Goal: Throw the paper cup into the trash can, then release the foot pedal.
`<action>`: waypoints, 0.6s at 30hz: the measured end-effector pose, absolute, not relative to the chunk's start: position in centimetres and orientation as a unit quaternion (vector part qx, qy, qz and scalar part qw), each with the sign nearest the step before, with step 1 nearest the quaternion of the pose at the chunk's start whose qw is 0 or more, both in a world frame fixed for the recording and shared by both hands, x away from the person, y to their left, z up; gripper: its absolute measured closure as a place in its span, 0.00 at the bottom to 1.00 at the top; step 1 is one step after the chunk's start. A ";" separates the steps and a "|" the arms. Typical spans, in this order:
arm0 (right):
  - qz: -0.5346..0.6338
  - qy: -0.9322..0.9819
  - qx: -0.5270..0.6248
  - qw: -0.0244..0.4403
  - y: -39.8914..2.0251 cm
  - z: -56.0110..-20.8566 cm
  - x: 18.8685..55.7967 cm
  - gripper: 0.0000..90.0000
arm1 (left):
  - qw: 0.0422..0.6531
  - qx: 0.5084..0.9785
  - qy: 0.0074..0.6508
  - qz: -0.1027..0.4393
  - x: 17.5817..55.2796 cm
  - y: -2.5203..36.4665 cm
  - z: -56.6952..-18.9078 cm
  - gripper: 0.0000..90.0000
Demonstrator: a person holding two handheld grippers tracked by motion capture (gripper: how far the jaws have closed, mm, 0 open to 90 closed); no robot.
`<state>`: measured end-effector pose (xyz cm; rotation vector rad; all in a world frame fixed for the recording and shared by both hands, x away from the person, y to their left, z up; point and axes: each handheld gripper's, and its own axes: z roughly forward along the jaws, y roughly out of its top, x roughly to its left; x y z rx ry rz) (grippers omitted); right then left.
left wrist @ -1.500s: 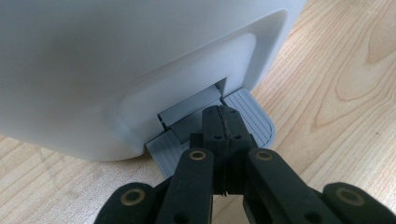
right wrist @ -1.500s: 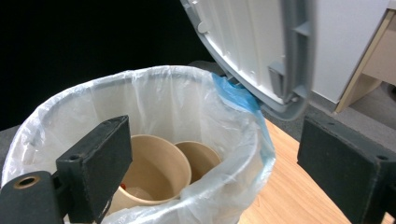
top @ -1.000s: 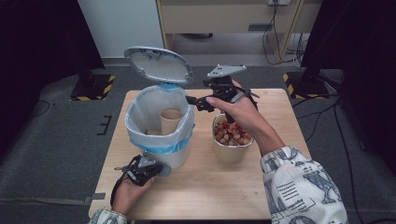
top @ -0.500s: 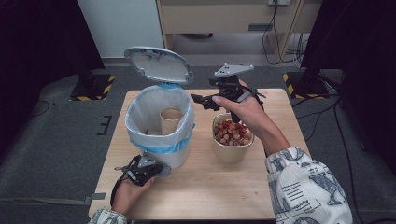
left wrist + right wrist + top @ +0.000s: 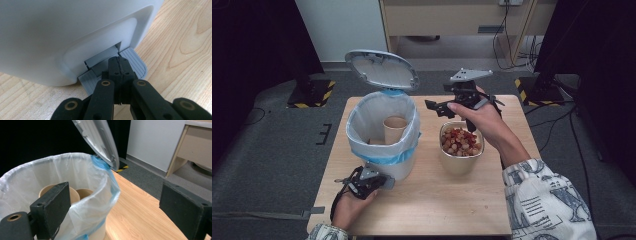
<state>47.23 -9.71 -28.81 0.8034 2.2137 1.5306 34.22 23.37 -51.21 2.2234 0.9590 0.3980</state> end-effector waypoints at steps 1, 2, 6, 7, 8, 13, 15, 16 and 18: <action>0.537 0.777 0.283 0.167 -10.0 -28.8 47.2 0.11 | 0.337 0.853 0.368 0.153 34.2 23.4 -51.2 1.00; 0.536 0.777 0.285 0.168 -10.2 -28.9 47.2 0.11 | 0.337 0.853 0.368 0.153 34.2 23.4 -51.2 1.00; 0.535 0.774 0.293 0.170 -11.2 -29.1 47.3 0.11 | 0.337 0.853 0.368 0.154 34.2 23.3 -51.2 0.99; 0.534 0.774 0.295 0.171 -11.4 -29.2 47.4 0.11 | 0.337 0.853 0.368 0.154 34.1 23.3 -51.2 0.97; 0.534 0.773 0.297 0.173 -11.6 -29.2 47.4 0.11 | 0.339 0.853 0.368 0.150 34.1 23.3 -51.1 0.95; 0.530 0.771 0.303 0.178 -12.6 -29.5 47.5 0.11 | 0.317 0.852 0.379 0.172 32.8 23.9 -50.4 0.63; 0.530 0.769 0.307 0.180 -13.1 -29.5 47.5 0.11 | 0.332 0.838 0.397 0.172 32.1 25.0 -49.9 0.56; 0.529 0.769 0.309 0.182 -13.4 -29.6 47.5 0.11 | 0.337 0.832 0.405 0.175 31.7 25.6 -49.7 0.53; 0.529 0.767 0.314 0.184 -14.0 -29.6 47.5 0.11 | 0.337 0.822 0.420 0.183 31.2 26.4 -49.6 0.45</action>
